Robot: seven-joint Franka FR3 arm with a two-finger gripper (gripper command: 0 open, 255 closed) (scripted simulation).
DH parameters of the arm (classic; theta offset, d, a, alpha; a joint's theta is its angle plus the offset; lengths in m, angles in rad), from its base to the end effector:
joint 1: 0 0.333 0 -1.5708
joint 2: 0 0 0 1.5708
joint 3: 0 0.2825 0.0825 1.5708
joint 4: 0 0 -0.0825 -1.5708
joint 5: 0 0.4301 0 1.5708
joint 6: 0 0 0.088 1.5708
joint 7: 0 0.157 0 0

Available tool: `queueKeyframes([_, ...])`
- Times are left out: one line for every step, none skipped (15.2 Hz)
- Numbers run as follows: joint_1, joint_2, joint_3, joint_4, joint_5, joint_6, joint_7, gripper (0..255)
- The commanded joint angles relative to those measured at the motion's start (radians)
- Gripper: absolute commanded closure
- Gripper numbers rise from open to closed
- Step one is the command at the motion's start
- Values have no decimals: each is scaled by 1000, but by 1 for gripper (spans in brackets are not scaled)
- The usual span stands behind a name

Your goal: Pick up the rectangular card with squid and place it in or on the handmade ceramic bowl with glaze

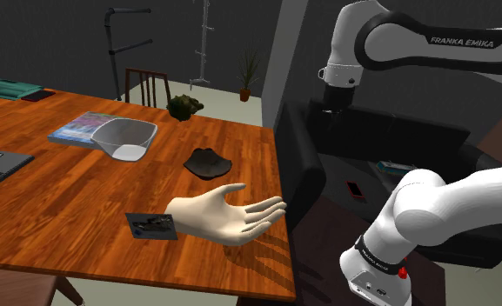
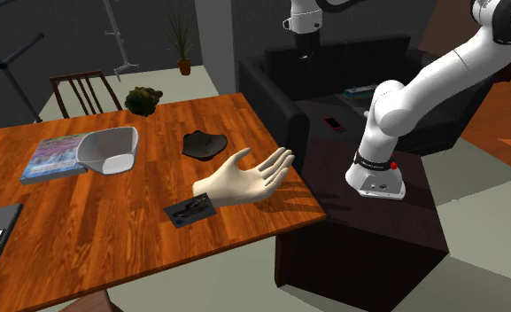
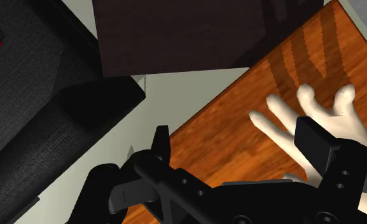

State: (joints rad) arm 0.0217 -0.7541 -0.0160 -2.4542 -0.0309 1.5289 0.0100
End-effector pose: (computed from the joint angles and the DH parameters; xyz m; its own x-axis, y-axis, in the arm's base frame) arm 0.3639 -0.0026 0.4520 0.9854 0.0005 -0.1702 0.0042 -0.9998 0.0214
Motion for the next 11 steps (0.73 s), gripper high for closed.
queueKeyframes([0,0,0,0,0,0,0,0])
queueKeyframes([10,19,7,-8,10,34,0,0])
queueKeyframes([20,39,14,-14,19,68,-1,0])
queueKeyframes([31,60,22,-20,29,103,-1,0])
queueKeyframes([41,82,29,-24,38,137,-2,0])
queueKeyframes([51,105,36,-27,47,170,-3,0])
queueKeyframes([61,129,44,-29,55,204,-4,0])
queueKeyframes([71,153,52,-29,64,237,-6,0])
queueKeyframes([80,179,60,-29,72,270,-7,0])
queueKeyframes([90,205,68,-27,80,302,-9,0])
queueKeyframes([99,232,76,-24,87,334,-11,0])
